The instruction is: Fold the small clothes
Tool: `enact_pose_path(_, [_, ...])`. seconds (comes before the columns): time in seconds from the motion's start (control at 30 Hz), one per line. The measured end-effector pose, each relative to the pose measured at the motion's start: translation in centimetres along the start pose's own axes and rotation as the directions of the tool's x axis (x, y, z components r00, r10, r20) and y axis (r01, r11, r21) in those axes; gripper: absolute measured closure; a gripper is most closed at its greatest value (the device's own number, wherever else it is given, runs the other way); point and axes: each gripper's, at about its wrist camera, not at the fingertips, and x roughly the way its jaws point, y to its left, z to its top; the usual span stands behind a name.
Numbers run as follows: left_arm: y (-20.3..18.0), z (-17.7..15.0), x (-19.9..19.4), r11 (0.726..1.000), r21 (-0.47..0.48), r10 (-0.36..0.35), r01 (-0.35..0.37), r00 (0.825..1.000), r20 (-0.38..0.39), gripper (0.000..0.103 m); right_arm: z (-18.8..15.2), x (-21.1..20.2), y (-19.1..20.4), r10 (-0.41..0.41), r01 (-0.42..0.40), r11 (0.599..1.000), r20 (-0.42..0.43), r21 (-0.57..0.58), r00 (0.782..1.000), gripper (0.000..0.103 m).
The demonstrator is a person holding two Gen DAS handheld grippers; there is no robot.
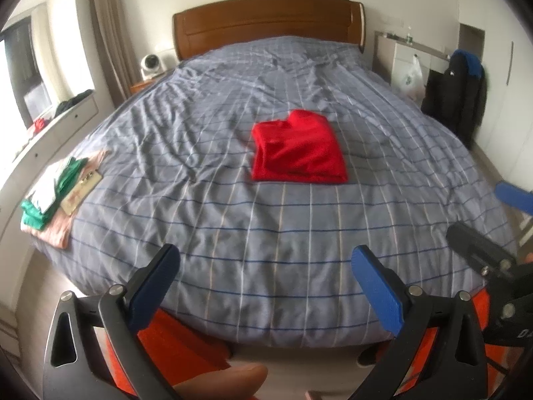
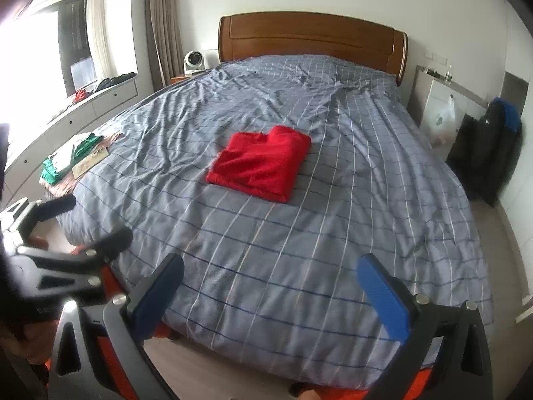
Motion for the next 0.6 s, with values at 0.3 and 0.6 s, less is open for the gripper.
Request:
enact_pose_path(0.3, [0.5,0.1,0.4,0.999,-0.034,-0.027,0.027,0.999,-0.018,0.0,-0.2,0.2,0.4,-0.002,0.002,1.0,-0.009,-0.011,1.0,0.001])
enact_pose_path(0.6, [0.7,-0.1,0.3,0.998,-0.056,-0.03,0.03,0.999,-0.013,0.0,-1.0,0.8,-0.4,-0.01,0.011,1.0,-0.043,0.022,0.999,0.001])
